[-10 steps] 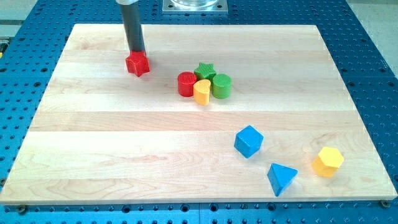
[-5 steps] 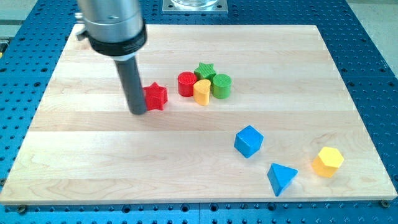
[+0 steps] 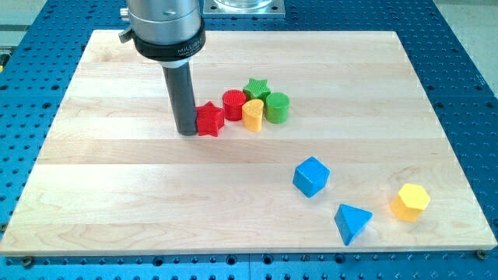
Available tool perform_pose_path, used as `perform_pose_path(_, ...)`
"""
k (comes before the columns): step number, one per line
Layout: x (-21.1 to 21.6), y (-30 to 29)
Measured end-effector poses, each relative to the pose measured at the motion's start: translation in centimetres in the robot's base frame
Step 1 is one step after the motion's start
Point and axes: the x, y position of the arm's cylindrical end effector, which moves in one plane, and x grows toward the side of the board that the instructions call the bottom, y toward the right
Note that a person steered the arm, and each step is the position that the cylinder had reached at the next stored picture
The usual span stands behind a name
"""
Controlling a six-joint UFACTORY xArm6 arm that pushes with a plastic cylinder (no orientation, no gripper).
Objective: Push the red star into the group of blocks
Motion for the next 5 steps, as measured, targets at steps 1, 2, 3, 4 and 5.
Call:
perform_pose_path(1,-1.8,-1.1)
perform_pose_path(2,-1.7,1.9)
perform_pose_path(3,-0.6,4.6)
perform_pose_path(4,1.2,3.0)
perform_pose_path(5,7.9,6.1)
